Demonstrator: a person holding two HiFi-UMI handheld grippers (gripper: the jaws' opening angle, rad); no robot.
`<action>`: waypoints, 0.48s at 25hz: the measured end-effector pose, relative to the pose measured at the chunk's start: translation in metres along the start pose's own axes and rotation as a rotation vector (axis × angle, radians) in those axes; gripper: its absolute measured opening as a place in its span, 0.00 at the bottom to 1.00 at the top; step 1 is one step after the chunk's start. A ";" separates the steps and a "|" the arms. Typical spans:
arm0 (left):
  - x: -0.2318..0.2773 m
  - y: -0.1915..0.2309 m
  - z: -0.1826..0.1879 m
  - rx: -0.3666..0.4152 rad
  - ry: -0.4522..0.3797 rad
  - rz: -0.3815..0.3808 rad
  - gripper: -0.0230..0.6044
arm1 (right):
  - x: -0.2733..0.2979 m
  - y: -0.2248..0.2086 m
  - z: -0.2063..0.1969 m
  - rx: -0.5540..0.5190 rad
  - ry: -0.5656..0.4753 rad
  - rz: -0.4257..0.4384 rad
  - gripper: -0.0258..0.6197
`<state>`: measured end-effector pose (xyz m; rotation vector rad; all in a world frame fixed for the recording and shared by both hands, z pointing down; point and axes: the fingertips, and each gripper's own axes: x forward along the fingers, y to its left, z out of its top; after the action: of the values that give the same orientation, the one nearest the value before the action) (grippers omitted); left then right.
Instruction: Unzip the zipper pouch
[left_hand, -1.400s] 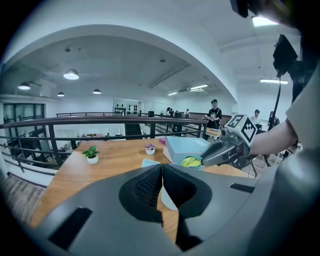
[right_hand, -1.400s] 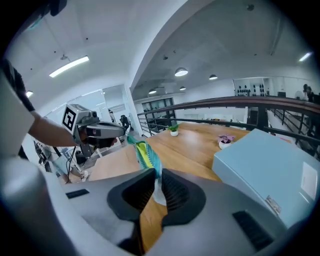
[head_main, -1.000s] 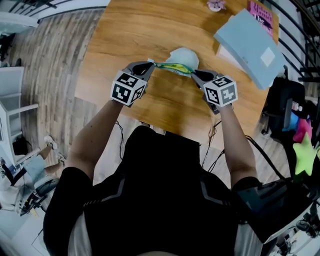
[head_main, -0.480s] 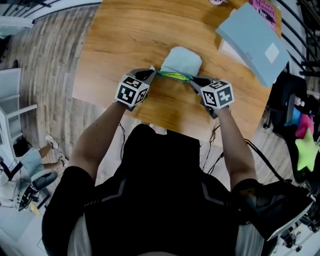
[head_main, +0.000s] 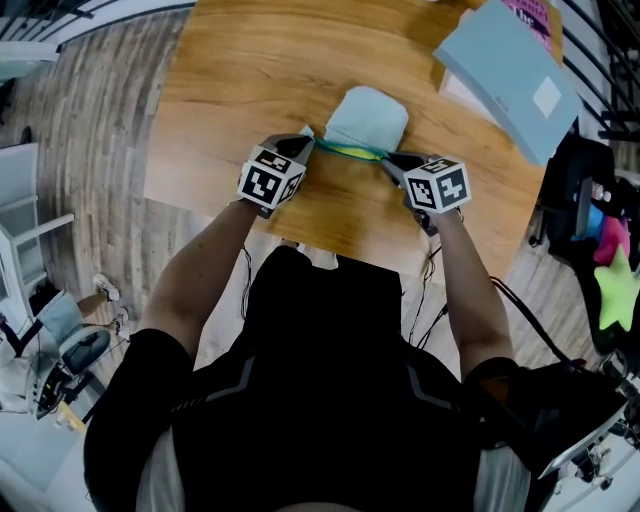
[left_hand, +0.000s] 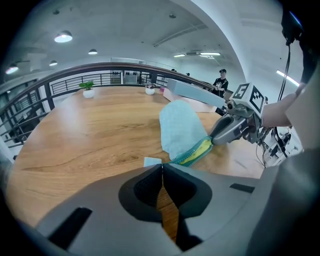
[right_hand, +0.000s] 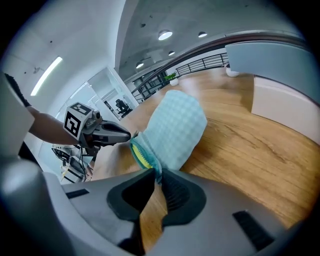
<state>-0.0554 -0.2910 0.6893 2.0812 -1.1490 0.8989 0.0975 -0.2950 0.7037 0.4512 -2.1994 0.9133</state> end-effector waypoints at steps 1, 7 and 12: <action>0.000 0.000 -0.001 0.003 0.000 -0.002 0.09 | 0.000 0.000 0.000 0.010 -0.002 -0.002 0.12; 0.004 0.001 0.000 -0.057 -0.036 -0.004 0.09 | 0.000 -0.003 0.000 0.043 -0.023 -0.031 0.12; 0.004 0.000 0.001 -0.067 -0.031 -0.025 0.09 | 0.000 -0.003 0.000 0.103 -0.059 -0.045 0.14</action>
<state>-0.0539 -0.2936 0.6924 2.0581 -1.1511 0.8081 0.0987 -0.2970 0.7051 0.5805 -2.1930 1.0036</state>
